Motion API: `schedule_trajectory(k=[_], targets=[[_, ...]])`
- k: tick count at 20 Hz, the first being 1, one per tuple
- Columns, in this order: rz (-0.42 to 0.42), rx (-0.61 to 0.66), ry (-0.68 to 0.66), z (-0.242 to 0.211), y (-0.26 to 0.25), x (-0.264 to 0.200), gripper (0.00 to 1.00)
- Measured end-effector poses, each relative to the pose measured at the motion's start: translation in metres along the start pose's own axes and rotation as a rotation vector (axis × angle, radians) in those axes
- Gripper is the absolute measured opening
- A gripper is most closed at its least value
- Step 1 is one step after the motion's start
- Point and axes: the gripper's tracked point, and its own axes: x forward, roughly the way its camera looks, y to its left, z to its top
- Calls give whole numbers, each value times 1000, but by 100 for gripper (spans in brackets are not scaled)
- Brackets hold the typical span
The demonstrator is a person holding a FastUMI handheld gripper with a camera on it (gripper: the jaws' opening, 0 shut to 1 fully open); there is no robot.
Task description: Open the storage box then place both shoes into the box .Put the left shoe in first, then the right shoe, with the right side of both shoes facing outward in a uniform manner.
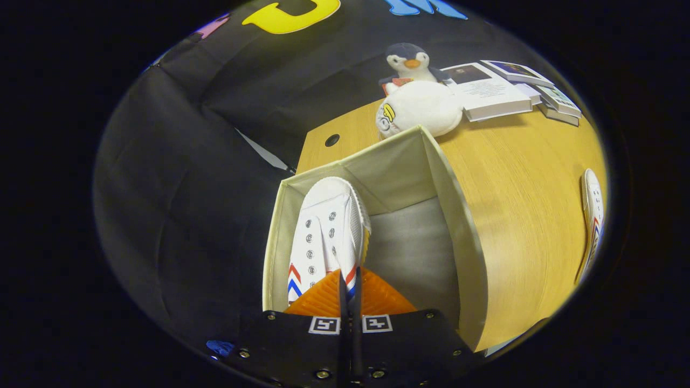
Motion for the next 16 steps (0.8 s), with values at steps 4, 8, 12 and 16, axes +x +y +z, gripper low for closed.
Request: schedule_trajectory(k=[4, 8, 12, 16], targets=[[-11, -4, 27, -12, -2, 11, 1], [123, -57, 53, -20, 17, 9, 39], [172, -172, 17, -20, 27, -17, 96], [175, -303, -69, -3, 20, -54, 96]])
